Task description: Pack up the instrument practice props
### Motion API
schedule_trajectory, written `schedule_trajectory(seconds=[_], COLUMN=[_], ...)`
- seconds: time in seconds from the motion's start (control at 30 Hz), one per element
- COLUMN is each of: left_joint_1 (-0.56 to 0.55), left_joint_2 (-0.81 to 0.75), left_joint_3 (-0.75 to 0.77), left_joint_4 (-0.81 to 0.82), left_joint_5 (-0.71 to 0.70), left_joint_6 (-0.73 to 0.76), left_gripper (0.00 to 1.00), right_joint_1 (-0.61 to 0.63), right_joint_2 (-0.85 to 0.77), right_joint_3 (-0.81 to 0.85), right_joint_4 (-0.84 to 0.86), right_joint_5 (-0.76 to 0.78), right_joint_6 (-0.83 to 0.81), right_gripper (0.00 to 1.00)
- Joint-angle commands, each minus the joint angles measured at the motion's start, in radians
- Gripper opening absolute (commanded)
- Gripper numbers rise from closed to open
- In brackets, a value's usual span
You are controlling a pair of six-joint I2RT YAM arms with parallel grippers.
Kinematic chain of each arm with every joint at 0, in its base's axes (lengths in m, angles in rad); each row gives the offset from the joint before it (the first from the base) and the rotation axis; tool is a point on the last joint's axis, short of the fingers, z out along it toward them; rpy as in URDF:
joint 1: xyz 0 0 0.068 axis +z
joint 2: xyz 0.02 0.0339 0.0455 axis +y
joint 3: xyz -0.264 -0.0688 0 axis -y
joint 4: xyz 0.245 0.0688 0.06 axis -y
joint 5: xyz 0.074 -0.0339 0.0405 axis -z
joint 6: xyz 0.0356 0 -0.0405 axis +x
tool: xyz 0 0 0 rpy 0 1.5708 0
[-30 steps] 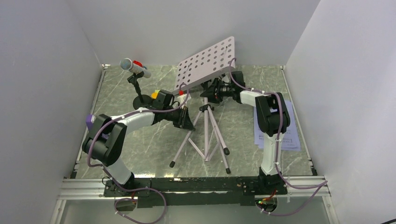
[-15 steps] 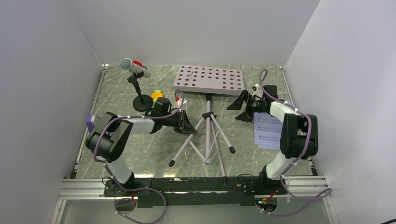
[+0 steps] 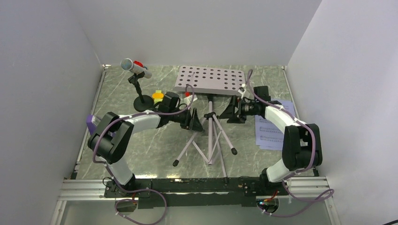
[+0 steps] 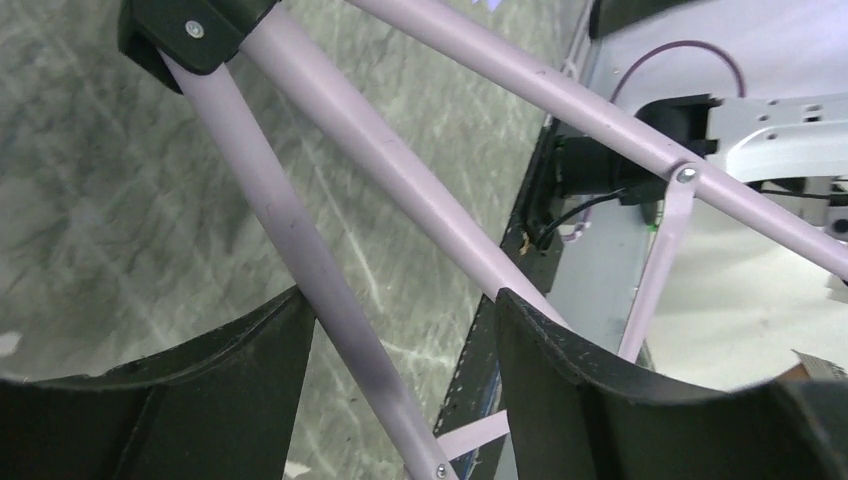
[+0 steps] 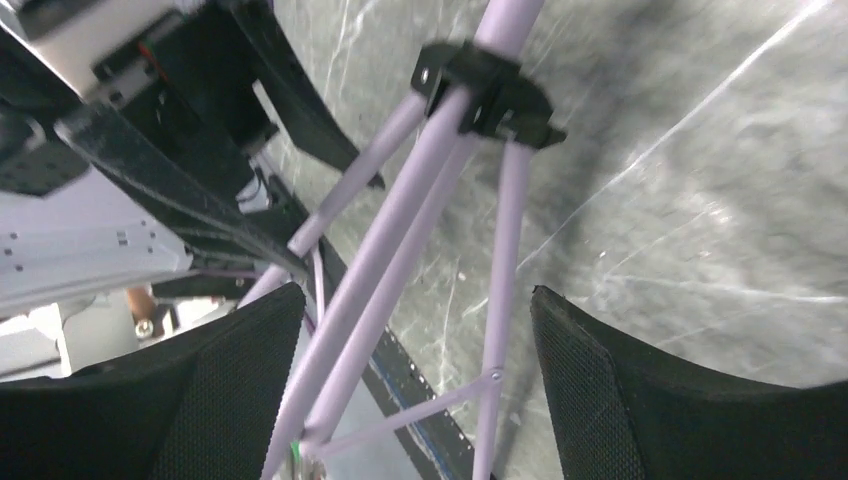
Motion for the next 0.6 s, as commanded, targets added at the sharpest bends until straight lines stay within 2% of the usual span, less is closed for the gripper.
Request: schedule_trajectory(seconds=[0.0,0.17,0.27,0.33,0.47,0.53,0.57], left_joint_1=[-0.003,-0.007,-0.015,-0.022,-0.045,-0.068,-0.080], left_joint_2=[-0.096,-0.117,-0.089,-0.062,-0.005,0.027,0.043], left_joint_3=[0.046,-0.042,-0.041,-0.009,0.024,0.042,0.052], left_joint_4=[-0.140,-0.031,-0.023,-0.045,-0.042,-0.034,-0.034], left_joint_5=[-0.068,-0.029,-0.042,-0.045,-0.025,-0.003,0.008], left_joint_6=[0.175,0.134,0.145,0.164,0.161,0.158,0.162], left_gripper=[0.68,0.64,0.63,0.63,0.57,0.50,0.46], right_joint_1=[0.051,0.106,0.137,0.151,0.182,0.200,0.209], right_joint_2=[-0.054,-0.084,-0.062,-0.034,0.036,0.063,0.074], right_joint_3=[-0.063,-0.117,-0.106,-0.082,-0.062,-0.053,-0.051], right_joint_4=[0.045,0.124,0.136,0.127,0.144,0.146,0.150], right_joint_5=[-0.044,-0.061,-0.071,-0.074,-0.084,-0.059,-0.040], right_joint_6=[-0.007,0.013,0.012,0.003,0.009,0.001,0.000], right_gripper=[0.80,0.51,0.48,0.42,0.18,0.01,0.00])
